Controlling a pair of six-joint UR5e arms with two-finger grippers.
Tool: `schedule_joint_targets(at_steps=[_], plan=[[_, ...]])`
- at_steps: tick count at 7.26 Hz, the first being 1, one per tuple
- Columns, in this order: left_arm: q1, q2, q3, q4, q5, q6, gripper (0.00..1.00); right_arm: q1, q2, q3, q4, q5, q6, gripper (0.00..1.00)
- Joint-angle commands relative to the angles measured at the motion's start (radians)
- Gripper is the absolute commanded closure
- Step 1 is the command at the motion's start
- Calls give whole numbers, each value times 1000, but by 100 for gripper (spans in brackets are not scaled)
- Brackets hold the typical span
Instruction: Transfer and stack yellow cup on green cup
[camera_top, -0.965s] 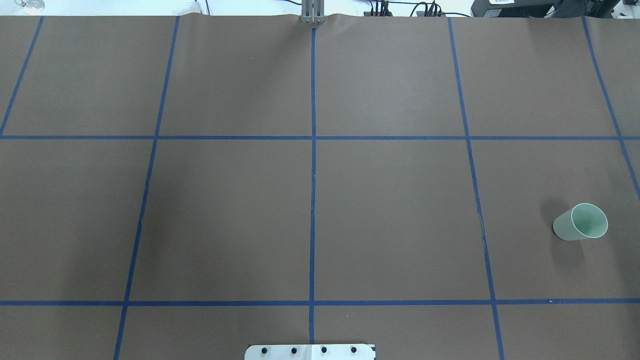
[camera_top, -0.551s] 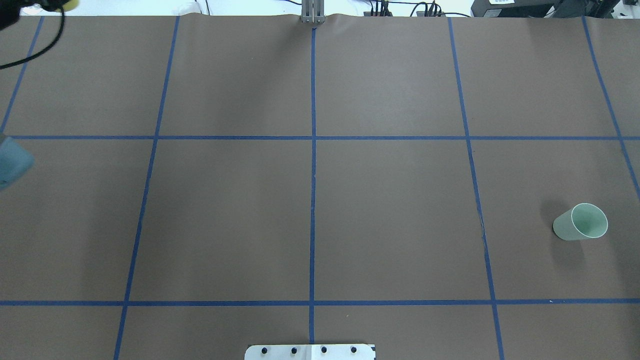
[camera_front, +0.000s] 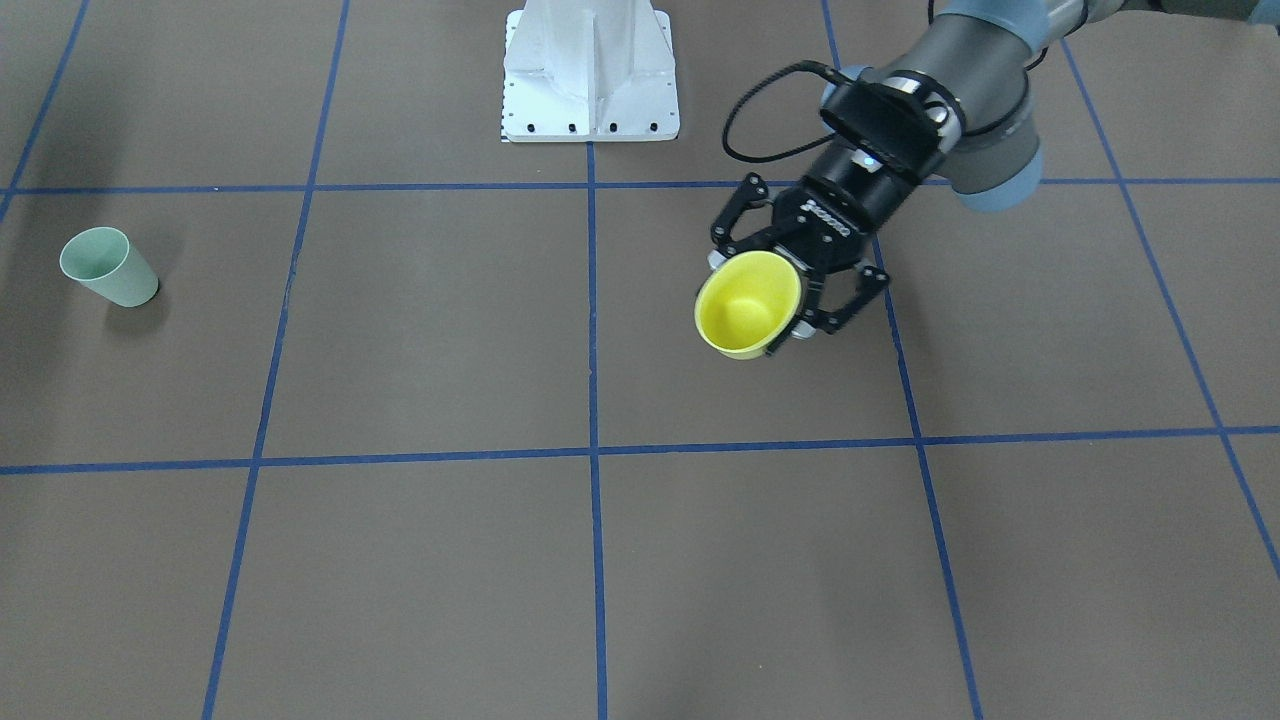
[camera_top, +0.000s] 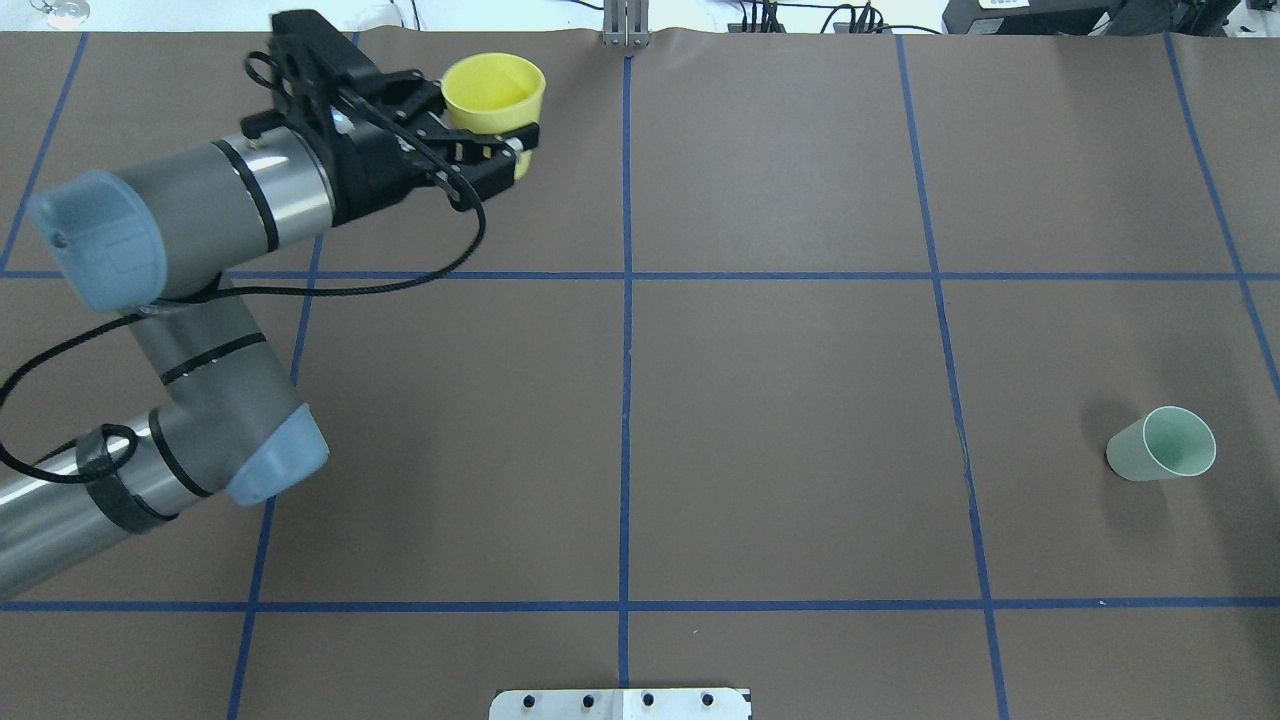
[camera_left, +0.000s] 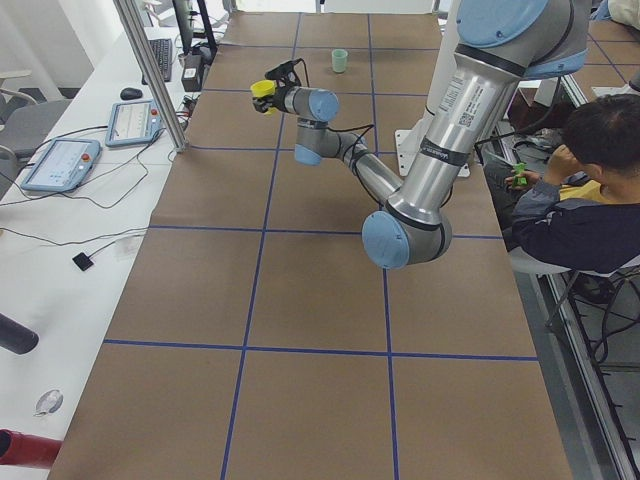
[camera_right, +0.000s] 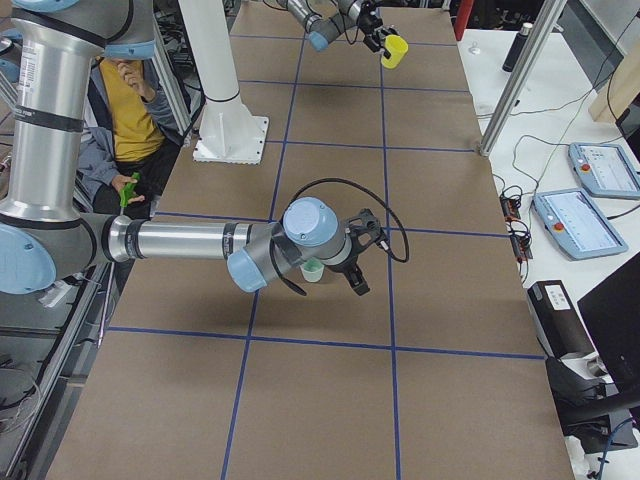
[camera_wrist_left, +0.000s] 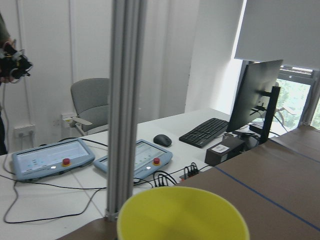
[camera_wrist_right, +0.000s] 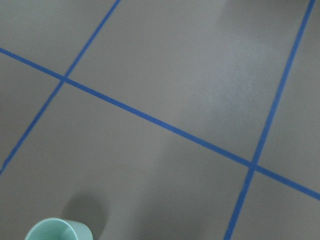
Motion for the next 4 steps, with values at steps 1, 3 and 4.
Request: schedule_joint_targets(at_steps=[1,3,4], plan=[[65,-25,2,-40,-61,81,94,-91,189,5,3,33,272,1],[88,-17,10,-57,-58,82,94,-274,384,-3,2,-18,616,0],[102,-15,11,-58,-58,85,93,-379,467,-3,-27,-70,789,0]])
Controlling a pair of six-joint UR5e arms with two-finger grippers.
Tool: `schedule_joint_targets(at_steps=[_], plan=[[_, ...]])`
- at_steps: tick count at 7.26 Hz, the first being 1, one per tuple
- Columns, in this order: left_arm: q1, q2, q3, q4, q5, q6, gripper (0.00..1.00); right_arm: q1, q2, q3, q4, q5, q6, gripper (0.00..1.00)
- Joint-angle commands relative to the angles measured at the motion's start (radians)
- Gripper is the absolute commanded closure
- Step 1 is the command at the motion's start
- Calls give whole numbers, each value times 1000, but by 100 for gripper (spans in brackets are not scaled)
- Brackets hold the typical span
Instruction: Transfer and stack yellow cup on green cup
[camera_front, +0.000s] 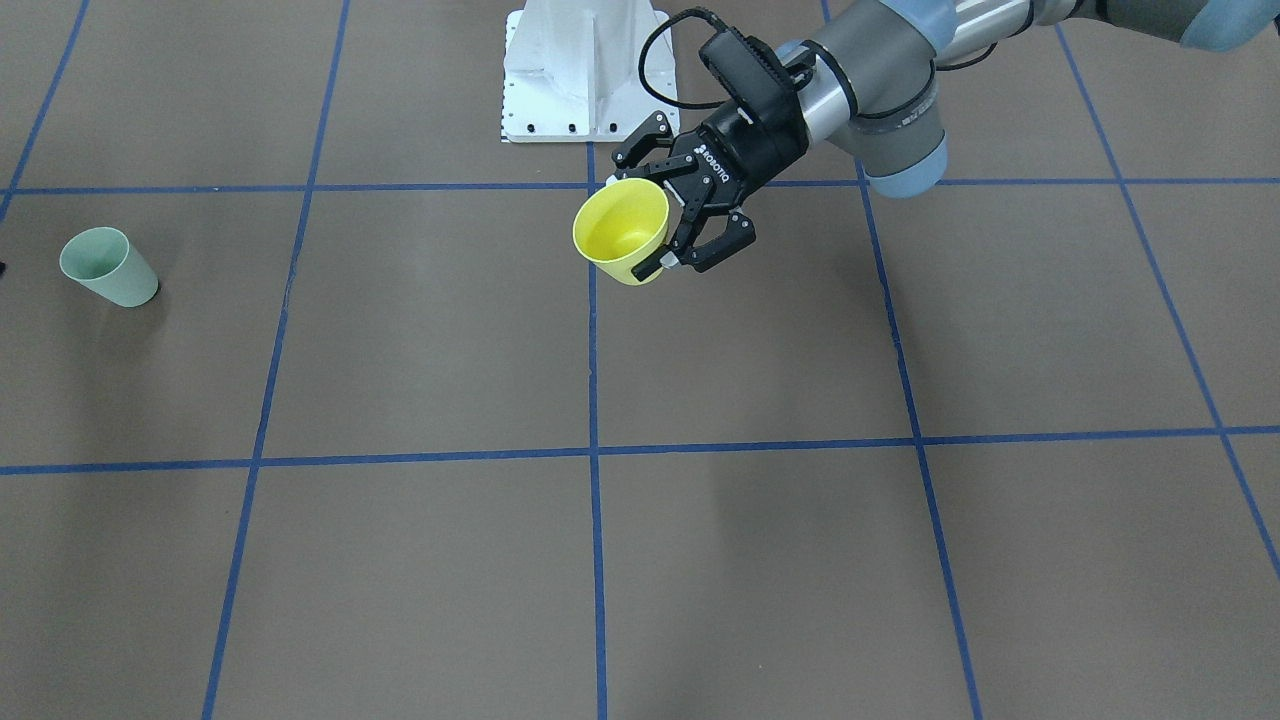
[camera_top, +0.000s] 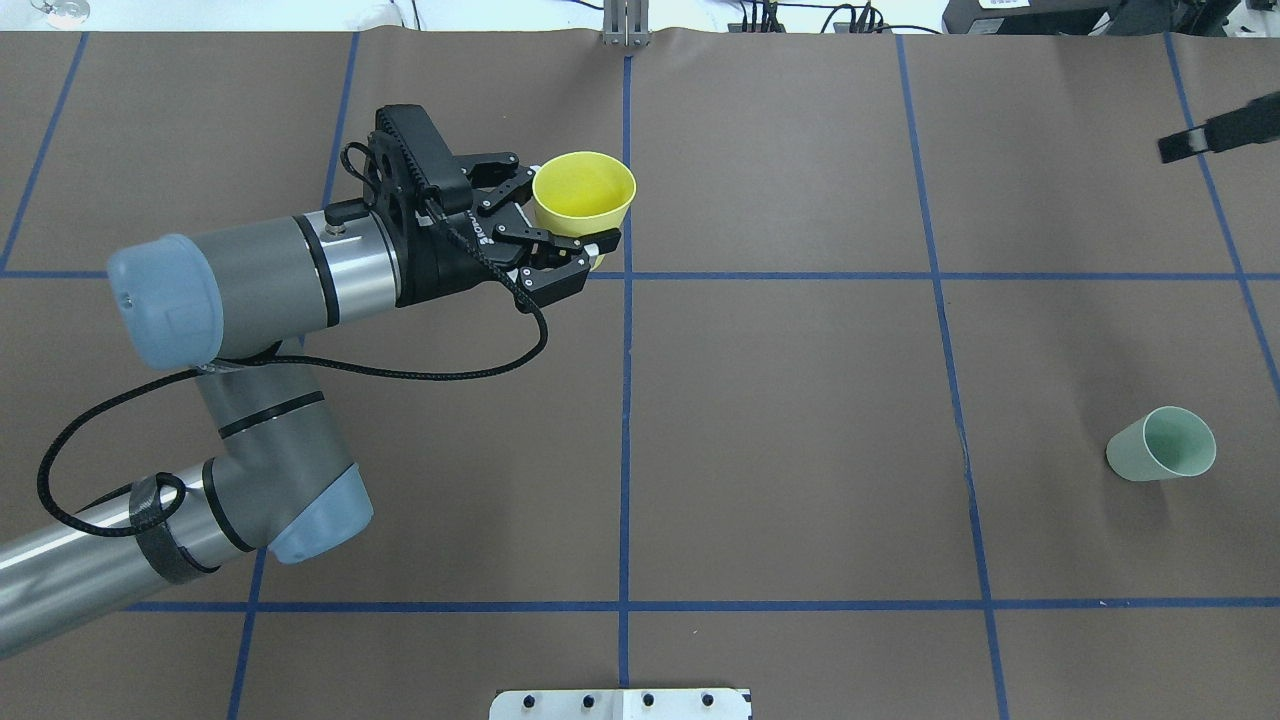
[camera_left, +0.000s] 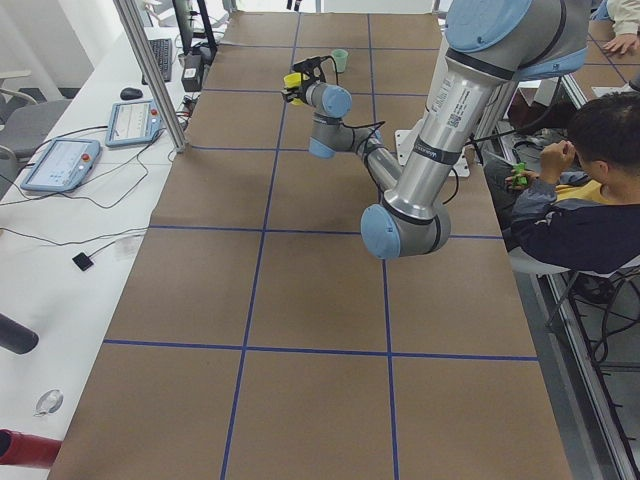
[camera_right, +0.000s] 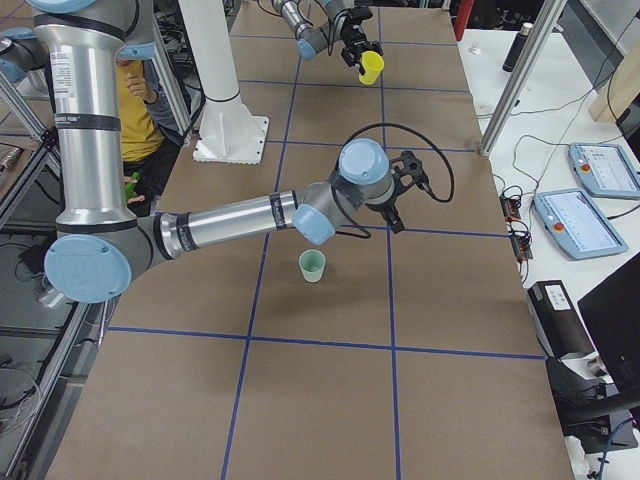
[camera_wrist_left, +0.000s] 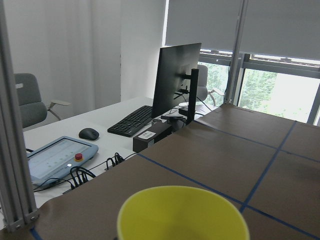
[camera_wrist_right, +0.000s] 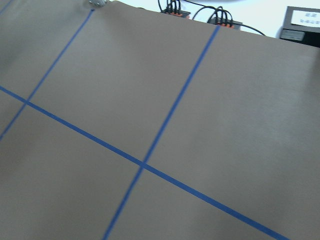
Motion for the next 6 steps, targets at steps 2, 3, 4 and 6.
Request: schedule_joint_targets(at_steps=[2,3,4,6], plan=[[30,3,9,-12,1,22,93,-222,294,12,-230,-91,361,0],[34,3,29,-47,4,148,93,-246,340,15,-288,-91,366,0],[34,5,55,-89,1,216,93,-271,372,29,-337,-93,396,0],[22,2,51,-111,-111,319,92,-350,446,40,-414,-132,458,0]])
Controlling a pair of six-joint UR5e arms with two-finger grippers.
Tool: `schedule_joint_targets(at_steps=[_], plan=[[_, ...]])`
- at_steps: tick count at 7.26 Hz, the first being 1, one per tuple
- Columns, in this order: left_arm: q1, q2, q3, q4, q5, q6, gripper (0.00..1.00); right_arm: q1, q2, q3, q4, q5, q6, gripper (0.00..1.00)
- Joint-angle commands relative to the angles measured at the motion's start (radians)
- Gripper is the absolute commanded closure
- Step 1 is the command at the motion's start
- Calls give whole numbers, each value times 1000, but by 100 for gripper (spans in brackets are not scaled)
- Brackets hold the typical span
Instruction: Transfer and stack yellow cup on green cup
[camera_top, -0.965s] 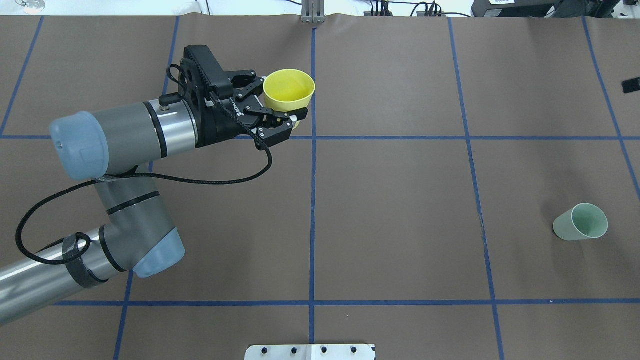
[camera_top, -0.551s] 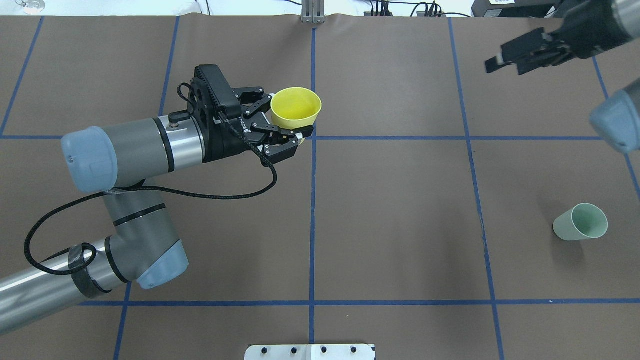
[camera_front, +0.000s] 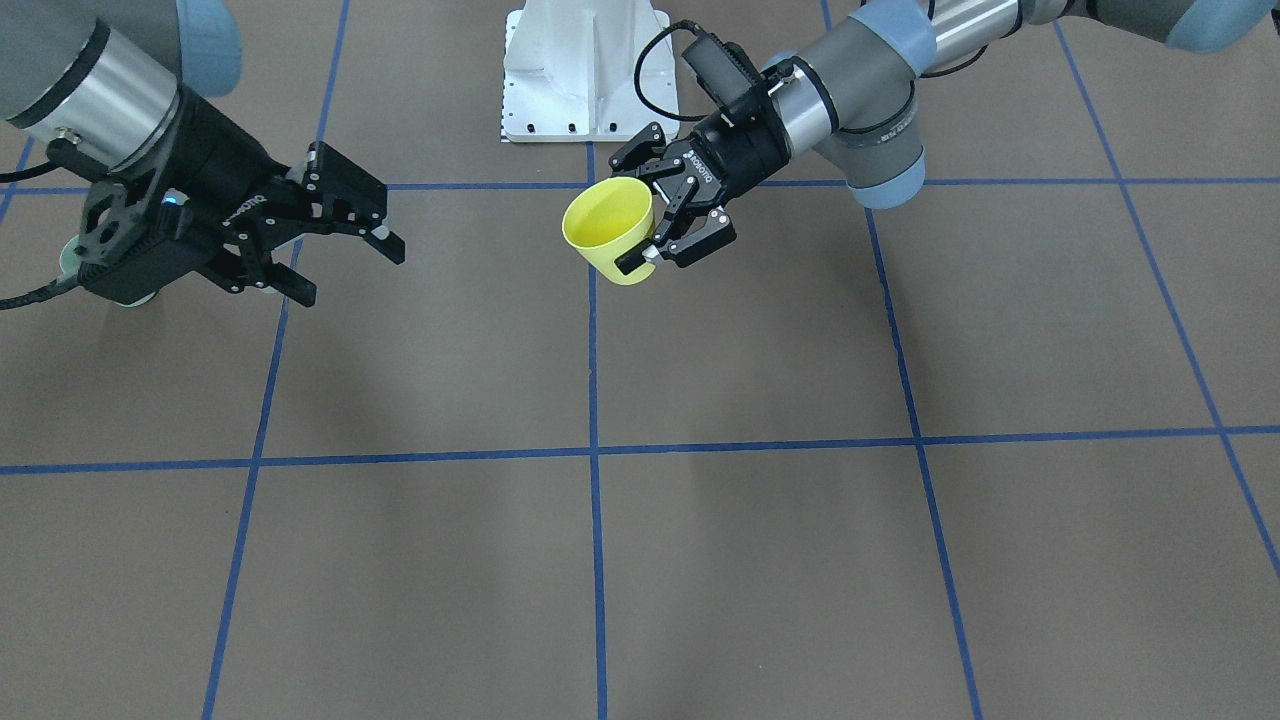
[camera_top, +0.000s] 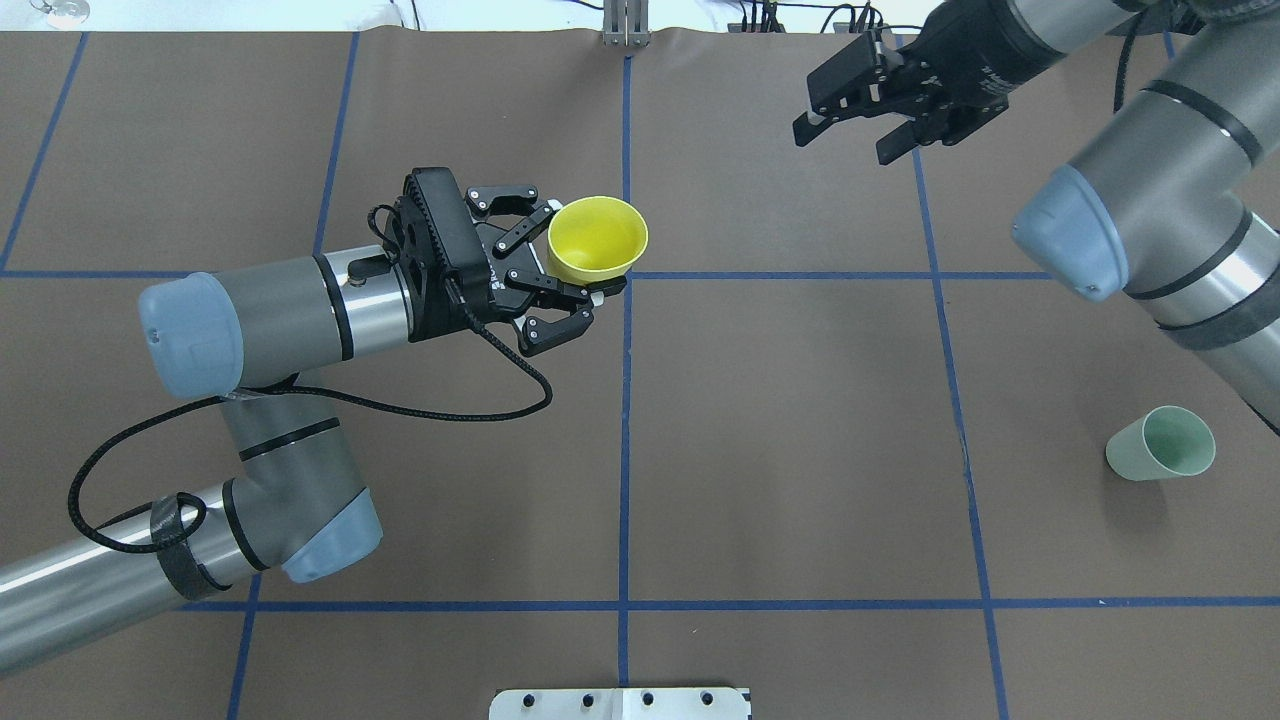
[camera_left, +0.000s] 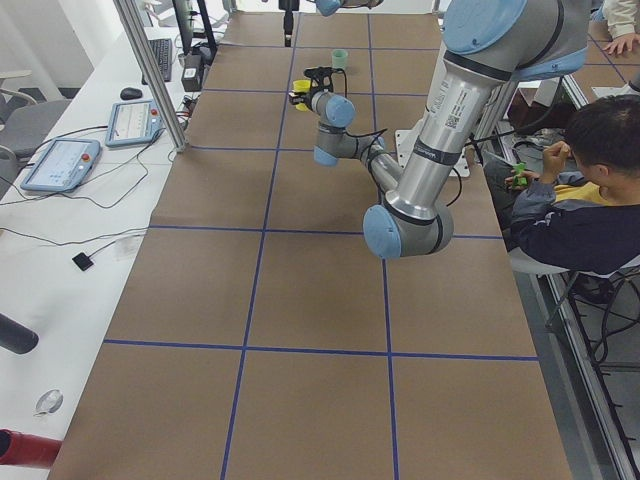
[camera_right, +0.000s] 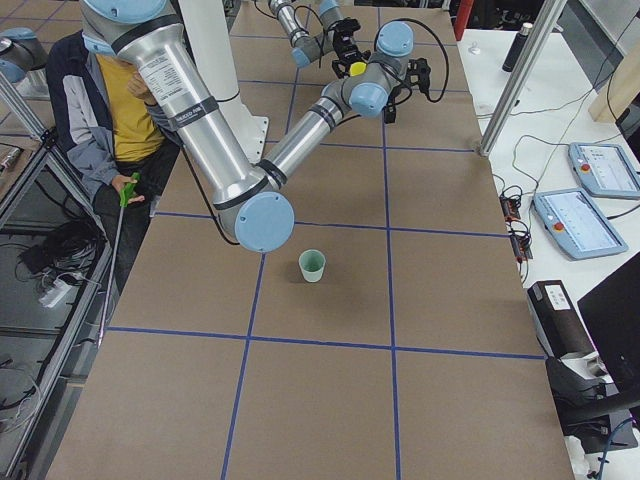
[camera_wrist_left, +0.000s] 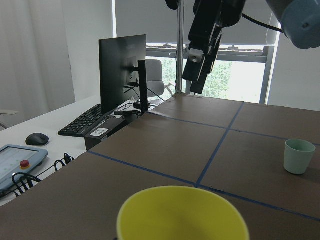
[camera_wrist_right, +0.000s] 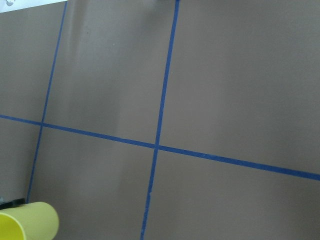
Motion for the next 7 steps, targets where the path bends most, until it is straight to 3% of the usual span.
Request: schedule_joint_targets(at_steps=[1,3,4,6,7], plan=[[-33,9,7,-9,-119,62,92,-86,66,10,-48,-43,49,0],[-45,52,7,-4,-211,54,91,-135,107,8,-50,-78,127,0],[-46,67,6,-6,-213,56,91,-167,128,5,-59,-127,164,0],[-47,68,6,-6,-213,51,90,-263,138,14,-78,-301,167,0],[-46,68,6,-4,-213,-55,90,-314,139,24,-78,-393,172,0]])
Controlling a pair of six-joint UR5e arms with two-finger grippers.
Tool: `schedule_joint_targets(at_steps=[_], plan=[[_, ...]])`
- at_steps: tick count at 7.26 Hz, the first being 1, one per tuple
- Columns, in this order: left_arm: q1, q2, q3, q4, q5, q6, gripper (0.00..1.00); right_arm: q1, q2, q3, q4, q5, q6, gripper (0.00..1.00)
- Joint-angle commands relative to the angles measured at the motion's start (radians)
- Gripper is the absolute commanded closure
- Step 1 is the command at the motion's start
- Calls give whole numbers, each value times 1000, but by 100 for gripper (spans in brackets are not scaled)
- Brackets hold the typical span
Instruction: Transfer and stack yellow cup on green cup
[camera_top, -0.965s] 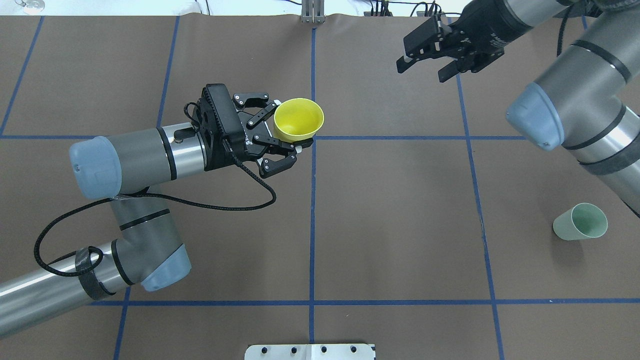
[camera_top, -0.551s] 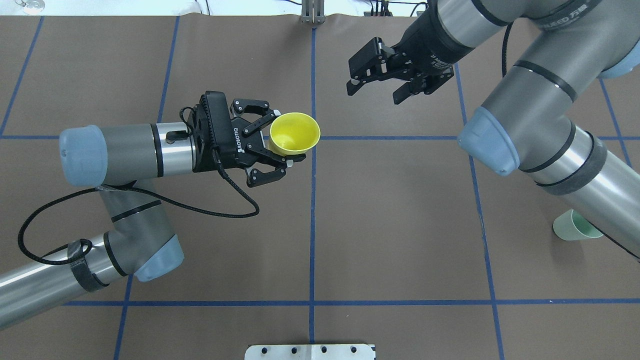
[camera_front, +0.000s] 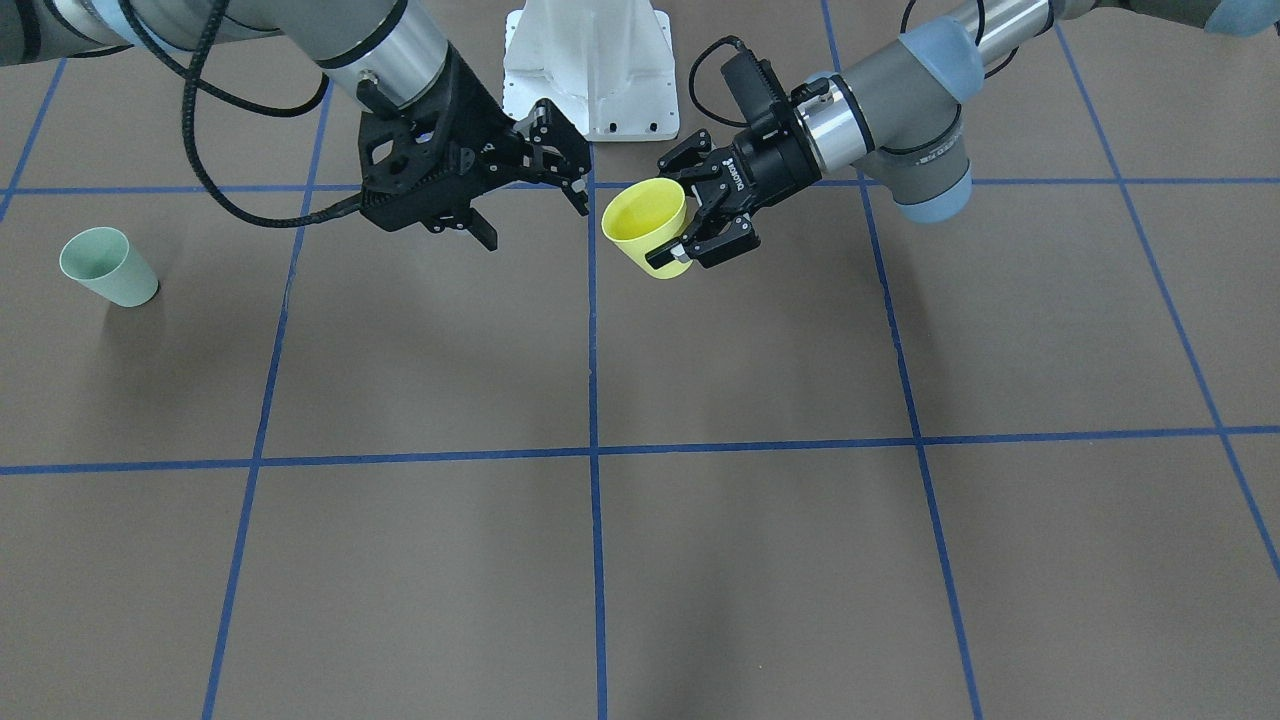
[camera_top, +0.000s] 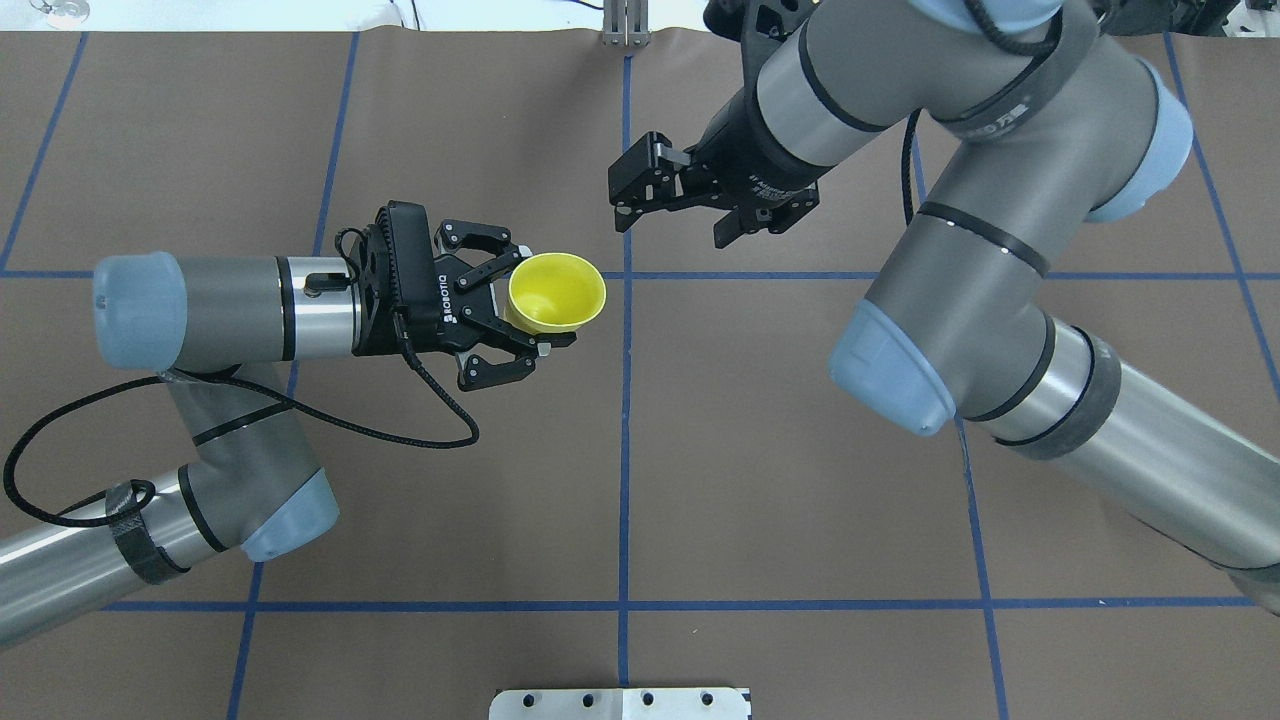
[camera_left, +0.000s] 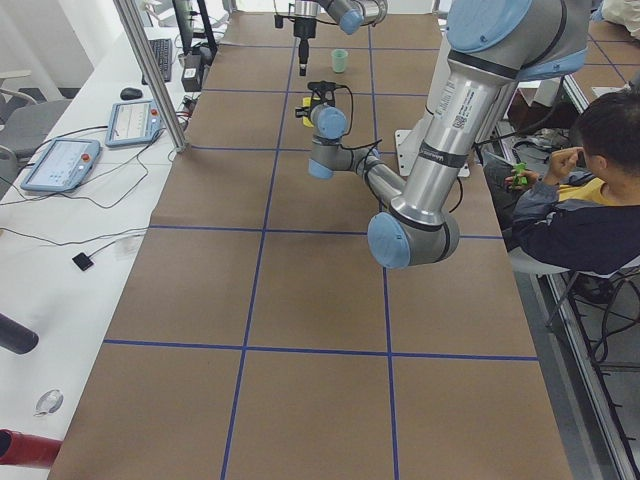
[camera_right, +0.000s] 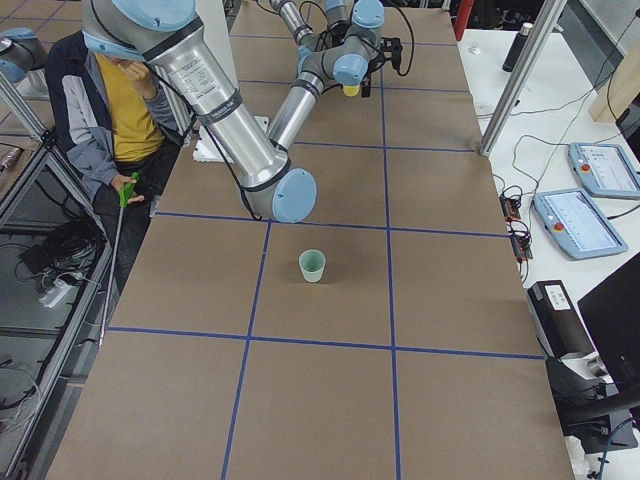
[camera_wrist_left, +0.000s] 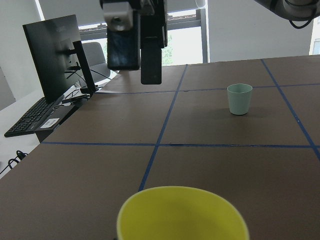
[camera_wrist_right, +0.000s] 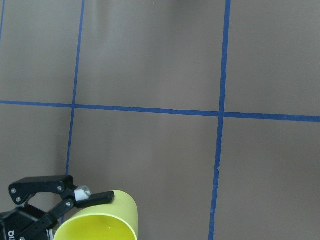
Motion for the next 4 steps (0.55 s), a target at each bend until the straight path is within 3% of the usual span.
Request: schedule_joint_targets(at_steps=[1,4], plan=[[8,1,1,2,-1,-136,90,-64,7,13,-1,-115,5,0],[8,3,3,-2,-1,-135,89,-89,14,0,-5,-114,6,1]])
